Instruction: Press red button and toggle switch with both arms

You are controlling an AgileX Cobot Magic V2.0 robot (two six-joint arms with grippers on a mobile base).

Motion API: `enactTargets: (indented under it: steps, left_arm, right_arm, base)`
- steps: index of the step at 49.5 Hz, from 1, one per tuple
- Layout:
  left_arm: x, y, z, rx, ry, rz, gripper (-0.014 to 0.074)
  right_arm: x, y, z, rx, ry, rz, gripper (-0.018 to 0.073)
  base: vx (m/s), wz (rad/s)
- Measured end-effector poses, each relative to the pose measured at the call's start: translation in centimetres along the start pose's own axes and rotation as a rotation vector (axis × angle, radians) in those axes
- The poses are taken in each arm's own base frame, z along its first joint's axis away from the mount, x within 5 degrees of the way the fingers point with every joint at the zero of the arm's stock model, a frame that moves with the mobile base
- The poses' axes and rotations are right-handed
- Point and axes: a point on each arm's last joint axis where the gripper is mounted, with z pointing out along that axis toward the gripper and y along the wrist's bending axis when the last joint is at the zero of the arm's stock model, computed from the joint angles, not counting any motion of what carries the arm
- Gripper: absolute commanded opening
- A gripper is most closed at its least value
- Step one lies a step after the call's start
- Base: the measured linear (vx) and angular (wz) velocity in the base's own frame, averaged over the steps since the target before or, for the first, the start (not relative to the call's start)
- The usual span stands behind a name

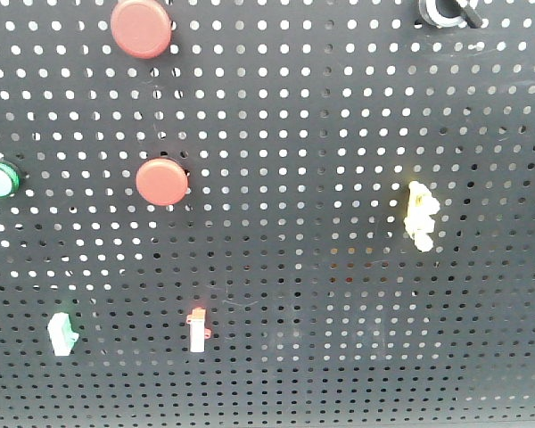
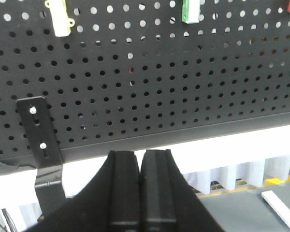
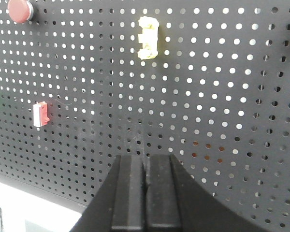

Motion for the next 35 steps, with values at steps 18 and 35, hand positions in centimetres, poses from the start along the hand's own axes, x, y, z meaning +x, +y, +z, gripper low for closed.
enactTargets:
  steps: [18, 35]
  left_arm:
    - [0.00, 0.00, 0.00, 0.000, 0.000, 0.000, 0.0002]
    - [0.00, 0.00, 0.00, 0.000, 0.000, -0.001, 0.0002]
  right_arm:
    - [0.00, 0.00, 0.00, 0.000, 0.000, 0.001, -0.0003]
    - [0.43, -0.08, -0.01, 0.011, 0.048, -0.059, -0.0003]
  base:
    - [0.00, 0.00]
    - [0.00, 0.00]
